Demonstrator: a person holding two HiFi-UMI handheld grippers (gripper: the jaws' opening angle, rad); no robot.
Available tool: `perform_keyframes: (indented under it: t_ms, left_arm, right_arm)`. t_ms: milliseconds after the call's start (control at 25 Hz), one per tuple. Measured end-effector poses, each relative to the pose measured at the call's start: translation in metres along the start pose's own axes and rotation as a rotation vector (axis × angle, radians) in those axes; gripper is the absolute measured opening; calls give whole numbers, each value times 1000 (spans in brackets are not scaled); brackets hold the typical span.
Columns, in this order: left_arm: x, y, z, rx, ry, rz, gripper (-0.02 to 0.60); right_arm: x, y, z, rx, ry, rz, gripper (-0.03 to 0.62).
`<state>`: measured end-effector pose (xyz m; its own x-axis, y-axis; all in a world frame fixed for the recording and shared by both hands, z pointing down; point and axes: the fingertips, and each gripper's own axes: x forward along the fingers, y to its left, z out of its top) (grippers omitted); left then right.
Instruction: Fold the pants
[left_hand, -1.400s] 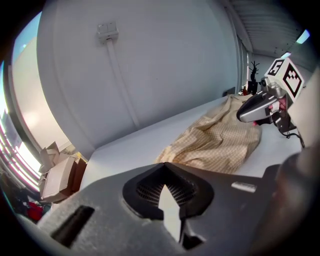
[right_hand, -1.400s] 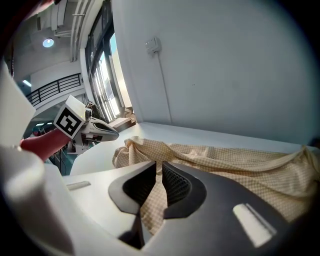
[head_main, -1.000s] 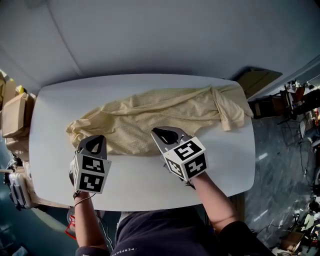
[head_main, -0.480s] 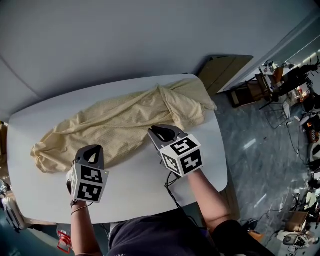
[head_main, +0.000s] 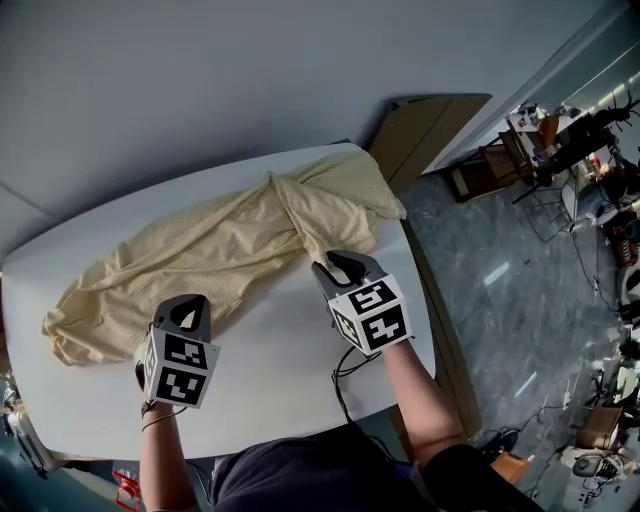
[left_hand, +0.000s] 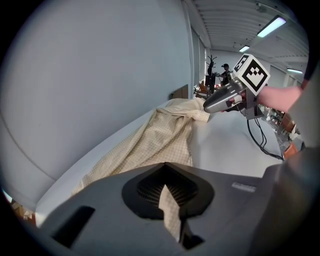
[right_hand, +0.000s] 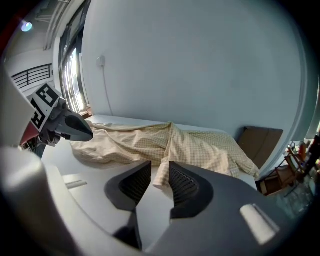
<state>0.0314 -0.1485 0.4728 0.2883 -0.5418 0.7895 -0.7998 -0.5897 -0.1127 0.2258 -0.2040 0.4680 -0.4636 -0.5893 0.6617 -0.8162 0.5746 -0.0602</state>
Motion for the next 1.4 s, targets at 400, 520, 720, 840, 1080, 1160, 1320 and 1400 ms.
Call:
perform_keyframes:
  t_ms: [400,520,720,840,1080,1160,1320,1400]
  left_arm:
    - [23,-11,6,18,49,-18,2]
    - [27,-9,5,6,56,-19,2]
    - [34,-5,4,0,71,-12,2]
    - [35,-3,5,-6,70,-9,2]
    - [37,9,10,-12,71,7,2]
    - [39,12,13,-18,62,12,2]
    - [43,18,27,-52,34,22,2]
    - [43,24,41,-77,14,30,2]
  right_arm:
    - [24,-8,-23,-69,107,-16,141]
    - [22,-18,-20,-93,108,-57,22]
    - [11,-52,1,-93,81,-144,14]
    - [8,-76,16,-86,57,-194,14]
    - [2,-116,55,-85,-23,-281,14]
    - [2,-125,65,-90,-40,-295,14]
    - [3,-142,78,-105,-63,-319,14]
    - [5,-153,84,-106,-72,-332,13]
